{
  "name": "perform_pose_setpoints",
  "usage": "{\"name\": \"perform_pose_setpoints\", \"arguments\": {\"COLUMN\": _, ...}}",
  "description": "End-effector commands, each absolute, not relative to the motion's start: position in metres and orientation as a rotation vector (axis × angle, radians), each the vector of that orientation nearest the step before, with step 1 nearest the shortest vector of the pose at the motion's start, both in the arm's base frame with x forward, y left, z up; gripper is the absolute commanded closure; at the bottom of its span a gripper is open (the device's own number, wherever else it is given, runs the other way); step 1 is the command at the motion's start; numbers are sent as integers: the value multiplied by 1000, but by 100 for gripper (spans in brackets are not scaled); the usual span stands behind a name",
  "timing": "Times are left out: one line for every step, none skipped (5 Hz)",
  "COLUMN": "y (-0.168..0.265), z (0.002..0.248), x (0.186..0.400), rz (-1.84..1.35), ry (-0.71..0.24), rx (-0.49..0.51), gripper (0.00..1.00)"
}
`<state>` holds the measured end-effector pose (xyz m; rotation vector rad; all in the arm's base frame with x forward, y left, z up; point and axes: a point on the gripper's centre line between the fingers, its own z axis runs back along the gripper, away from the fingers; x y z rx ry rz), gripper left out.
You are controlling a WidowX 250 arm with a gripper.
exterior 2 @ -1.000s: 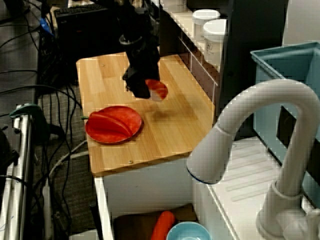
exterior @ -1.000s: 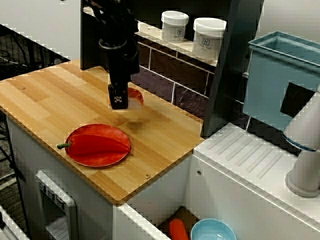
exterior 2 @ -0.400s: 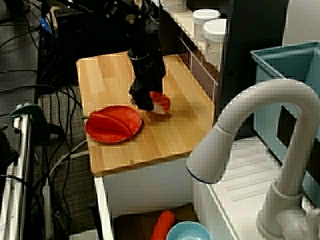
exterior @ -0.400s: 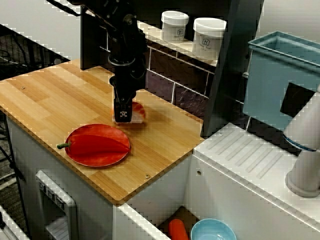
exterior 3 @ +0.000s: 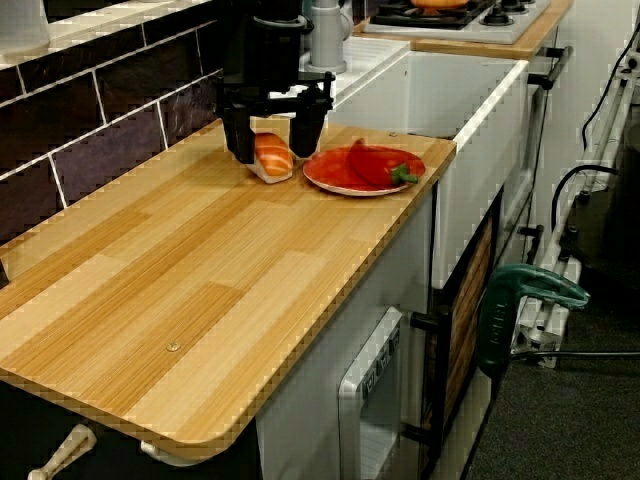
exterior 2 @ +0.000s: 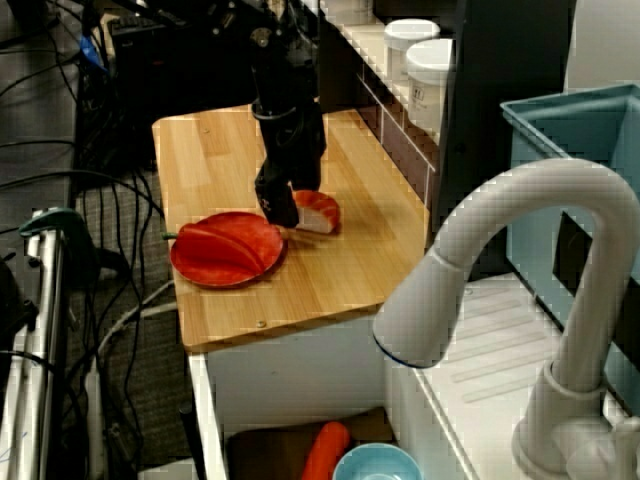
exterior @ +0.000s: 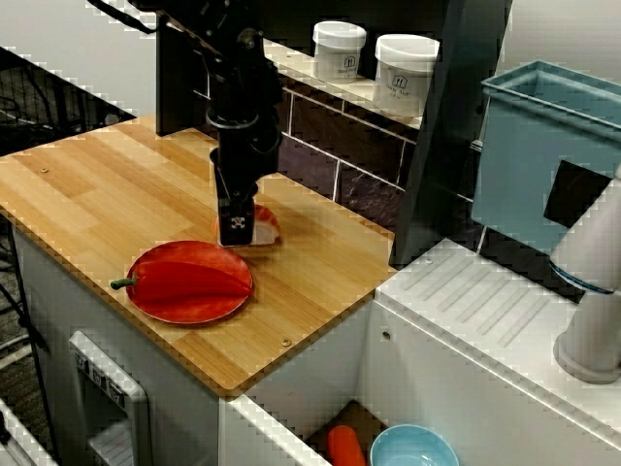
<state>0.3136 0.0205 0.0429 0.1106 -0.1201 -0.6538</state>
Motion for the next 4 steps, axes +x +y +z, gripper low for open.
{"name": "perform_pose_setpoints", "arguments": {"y": 36, "z": 91, "x": 314, "rz": -624, "ry": -209, "rx": 85, "gripper": 0}}
{"name": "perform_pose_setpoints", "arguments": {"y": 41, "z": 103, "x": 301, "rz": -563, "ry": -212, "rx": 28, "gripper": 0}}
{"name": "perform_pose_setpoints", "arguments": {"y": 42, "z": 110, "x": 284, "rz": -414, "ry": -224, "rx": 19, "gripper": 0}}
{"name": "perform_pose_setpoints", "arguments": {"y": 42, "z": 111, "x": 273, "rz": -370, "ry": -189, "rx": 17, "gripper": 0}}
